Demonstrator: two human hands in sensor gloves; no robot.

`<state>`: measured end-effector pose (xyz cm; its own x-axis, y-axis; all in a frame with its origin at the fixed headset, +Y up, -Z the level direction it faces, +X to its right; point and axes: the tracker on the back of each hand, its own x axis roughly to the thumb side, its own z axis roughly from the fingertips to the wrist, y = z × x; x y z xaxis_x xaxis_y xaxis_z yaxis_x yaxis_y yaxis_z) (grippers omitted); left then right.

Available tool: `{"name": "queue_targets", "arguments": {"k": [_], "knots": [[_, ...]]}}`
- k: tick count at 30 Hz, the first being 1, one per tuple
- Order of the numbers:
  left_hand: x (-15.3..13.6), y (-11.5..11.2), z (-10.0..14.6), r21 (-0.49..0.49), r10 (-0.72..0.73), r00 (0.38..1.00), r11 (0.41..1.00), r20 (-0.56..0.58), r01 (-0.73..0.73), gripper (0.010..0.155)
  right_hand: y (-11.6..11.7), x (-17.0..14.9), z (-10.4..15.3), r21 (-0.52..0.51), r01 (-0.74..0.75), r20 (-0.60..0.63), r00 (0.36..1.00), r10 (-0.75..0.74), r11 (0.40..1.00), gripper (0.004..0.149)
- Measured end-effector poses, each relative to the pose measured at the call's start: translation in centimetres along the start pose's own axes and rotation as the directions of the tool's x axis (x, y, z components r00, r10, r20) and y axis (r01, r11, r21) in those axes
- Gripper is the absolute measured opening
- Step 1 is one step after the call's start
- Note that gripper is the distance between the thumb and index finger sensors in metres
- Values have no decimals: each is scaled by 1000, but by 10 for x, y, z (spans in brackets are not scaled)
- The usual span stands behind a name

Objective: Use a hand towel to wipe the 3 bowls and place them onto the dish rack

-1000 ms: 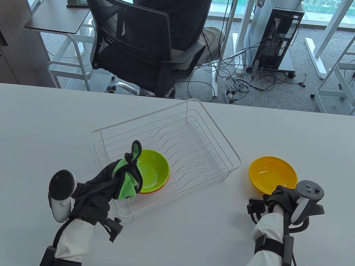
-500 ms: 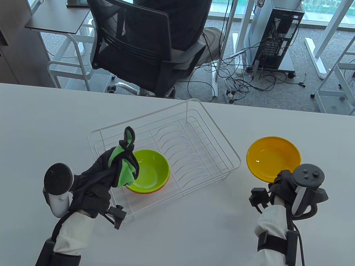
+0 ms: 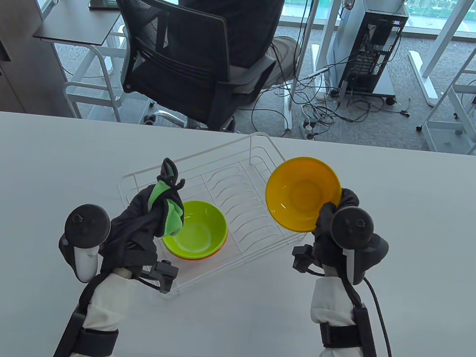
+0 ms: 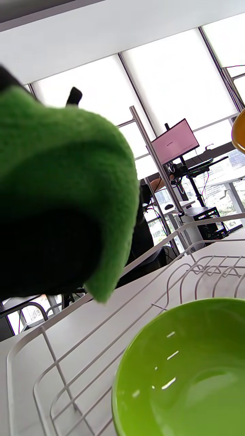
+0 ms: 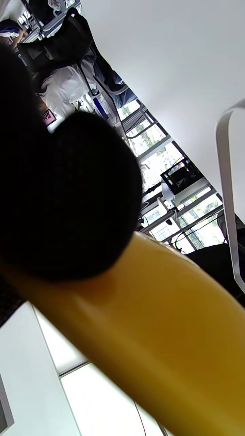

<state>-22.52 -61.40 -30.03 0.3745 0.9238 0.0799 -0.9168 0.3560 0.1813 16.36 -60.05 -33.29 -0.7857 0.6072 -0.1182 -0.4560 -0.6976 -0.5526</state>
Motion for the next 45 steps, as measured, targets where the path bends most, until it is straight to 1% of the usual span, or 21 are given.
{"name": "queue_targets", "arguments": {"k": [3,8,20,25,31,33,38,42,45], "knots": [[2,-5,0,6,-19,1000,1000,5,19,56,2,15,14,-3,-19,78,997,19,1000,53],[2,-11,4,6,-68,997,998,41,68,55,1,34,32,-12,-47,168,985,48,999,53],[0,-28,15,-37,-150,983,987,110,155,55,17,61,65,67,-82,287,956,59,994,54],[2,-40,21,-86,-182,974,977,133,195,55,26,76,82,119,-86,347,937,40,989,55],[3,-47,26,-78,-245,955,962,168,261,55,35,94,105,140,-124,433,900,52,982,56],[3,-49,26,-84,-246,955,961,166,262,55,37,98,111,161,-121,446,894,37,980,56],[1,-52,27,-89,-256,952,958,168,273,55,40,106,123,260,-55,439,896,-67,964,57],[2,-55,28,-100,-250,947,957,200,274,56,41,109,130,250,-63,484,872,-68,966,57],[4,-60,31,-152,-207,951,957,232,246,57,42,110,132,252,-59,495,865,-77,966,57]]}}
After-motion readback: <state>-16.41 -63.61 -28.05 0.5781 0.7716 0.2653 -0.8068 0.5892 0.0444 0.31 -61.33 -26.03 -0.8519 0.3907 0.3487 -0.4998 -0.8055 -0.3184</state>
